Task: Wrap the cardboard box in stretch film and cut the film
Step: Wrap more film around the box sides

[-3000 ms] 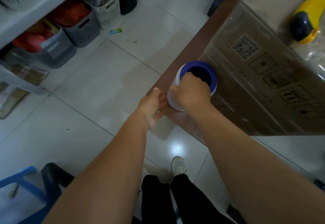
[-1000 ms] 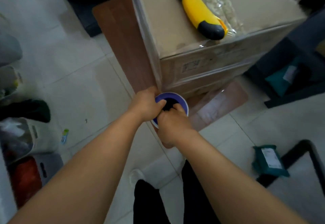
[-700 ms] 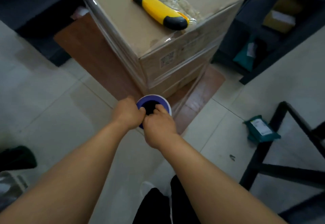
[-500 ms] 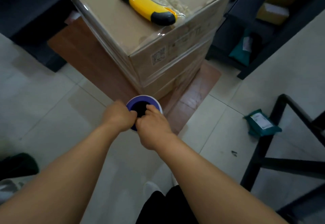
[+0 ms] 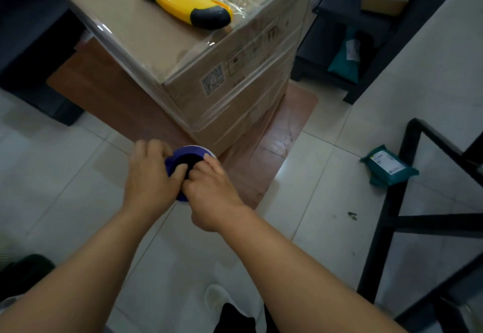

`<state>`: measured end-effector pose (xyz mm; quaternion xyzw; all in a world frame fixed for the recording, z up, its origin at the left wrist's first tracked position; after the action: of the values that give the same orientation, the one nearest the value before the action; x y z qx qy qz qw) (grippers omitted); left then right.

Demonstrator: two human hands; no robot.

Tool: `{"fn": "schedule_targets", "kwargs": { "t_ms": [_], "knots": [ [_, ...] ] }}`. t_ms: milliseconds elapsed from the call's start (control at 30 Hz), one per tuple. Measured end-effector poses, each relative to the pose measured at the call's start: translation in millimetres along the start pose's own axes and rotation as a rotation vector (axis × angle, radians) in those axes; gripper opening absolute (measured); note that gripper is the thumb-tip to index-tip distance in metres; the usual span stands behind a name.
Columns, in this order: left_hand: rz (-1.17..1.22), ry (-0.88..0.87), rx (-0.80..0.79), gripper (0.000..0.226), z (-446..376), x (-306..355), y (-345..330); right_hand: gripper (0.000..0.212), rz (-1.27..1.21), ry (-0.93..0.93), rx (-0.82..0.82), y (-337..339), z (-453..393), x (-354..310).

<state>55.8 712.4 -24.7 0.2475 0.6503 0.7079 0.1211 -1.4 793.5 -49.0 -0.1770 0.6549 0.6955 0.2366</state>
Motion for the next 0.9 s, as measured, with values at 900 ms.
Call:
{"fn": "schedule_targets", "kwargs": {
  "t_ms": [900],
  "knots": [
    [-0.679,-0.777,-0.329,0.029,28.8,21.4,-19.8,0.026,-1.585,-1.164,0.905,-105.1,61.0,33.1]
  ]
}}
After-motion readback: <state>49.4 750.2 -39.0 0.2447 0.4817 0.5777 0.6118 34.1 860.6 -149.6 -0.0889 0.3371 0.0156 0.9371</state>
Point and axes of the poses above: each hand's wrist, its own z-axis away from the middle knuckle, its own y-axis out of the back of the hand, x = y × z, the point moved 6 cm from there along -z, towards the middle knuckle, and after that the axes turned 11 degrees about -z, right-handed, at the moved point
